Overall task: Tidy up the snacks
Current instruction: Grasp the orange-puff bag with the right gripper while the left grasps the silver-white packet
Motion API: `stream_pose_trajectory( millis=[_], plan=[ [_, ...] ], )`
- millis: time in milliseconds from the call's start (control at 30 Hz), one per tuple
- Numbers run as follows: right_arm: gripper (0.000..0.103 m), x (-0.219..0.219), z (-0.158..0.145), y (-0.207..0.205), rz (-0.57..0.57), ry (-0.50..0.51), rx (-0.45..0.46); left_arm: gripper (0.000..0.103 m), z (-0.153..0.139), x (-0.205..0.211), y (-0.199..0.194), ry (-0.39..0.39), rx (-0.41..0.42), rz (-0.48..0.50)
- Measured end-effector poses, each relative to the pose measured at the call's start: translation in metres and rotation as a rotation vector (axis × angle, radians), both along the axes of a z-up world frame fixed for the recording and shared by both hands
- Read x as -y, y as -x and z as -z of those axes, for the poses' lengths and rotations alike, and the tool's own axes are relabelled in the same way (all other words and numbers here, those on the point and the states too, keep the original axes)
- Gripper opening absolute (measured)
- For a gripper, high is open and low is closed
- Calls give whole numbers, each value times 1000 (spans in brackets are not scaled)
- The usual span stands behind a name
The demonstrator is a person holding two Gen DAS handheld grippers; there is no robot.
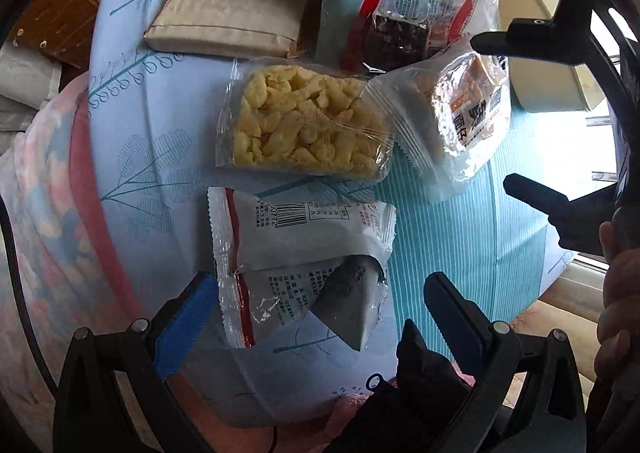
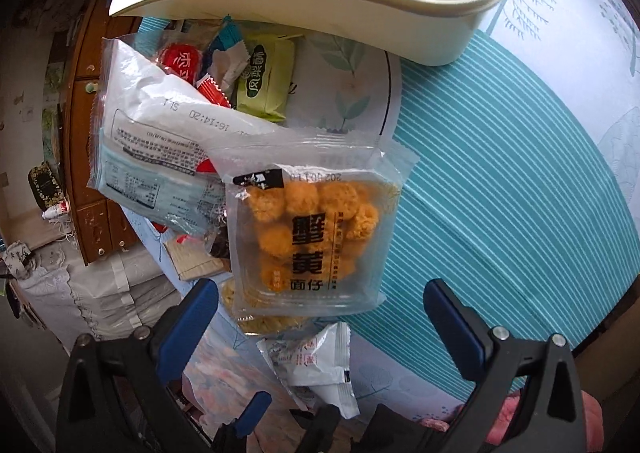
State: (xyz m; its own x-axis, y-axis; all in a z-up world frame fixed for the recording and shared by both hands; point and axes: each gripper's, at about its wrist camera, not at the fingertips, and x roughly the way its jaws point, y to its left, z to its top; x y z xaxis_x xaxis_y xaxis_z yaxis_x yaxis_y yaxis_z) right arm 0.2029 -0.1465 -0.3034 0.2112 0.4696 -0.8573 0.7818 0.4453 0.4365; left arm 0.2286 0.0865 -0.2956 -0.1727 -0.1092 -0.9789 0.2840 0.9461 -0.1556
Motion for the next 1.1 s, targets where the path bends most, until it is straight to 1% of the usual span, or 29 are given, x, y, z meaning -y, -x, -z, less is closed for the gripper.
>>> stream_pose_trajectory(
  millis=[133,167,267,400,500,567,600,633,700,833,967,1100],
  plan=[
    [102,3,10,-11,-5,16,-18,102,14,4,-6,-16,-35,-17],
    [99,4,13,-14,-10,19,-25,102,17,4,-8,-18,-41,-22],
    [93,5,19,-23,-25,21,-37,100,23,5,-12,-23,-56,-32],
    [91,2,22,-31,-47,33,-55,96,30,3,-16,-46,-66,-37],
    [87,0,23,-34,-64,42,-68,95,33,3,-20,-46,-77,-49],
    [86,0,22,-35,-69,42,-70,94,33,5,-23,-49,-79,-52],
    [86,0,22,-35,-72,41,-70,92,33,4,-25,-51,-78,-52],
    [84,0,22,-35,-74,42,-71,87,33,4,-25,-50,-79,-49],
    [81,-1,21,-37,-82,44,-70,81,36,5,-25,-64,-74,-46],
    [76,-3,18,-37,-93,45,-58,74,35,2,-22,-57,-64,-54],
    [74,-7,13,-27,-100,49,-60,70,29,-8,-11,-51,-79,-71],
    [73,-13,7,-16,-98,53,-55,70,25,-16,1,-52,-85,-79]
  ],
)
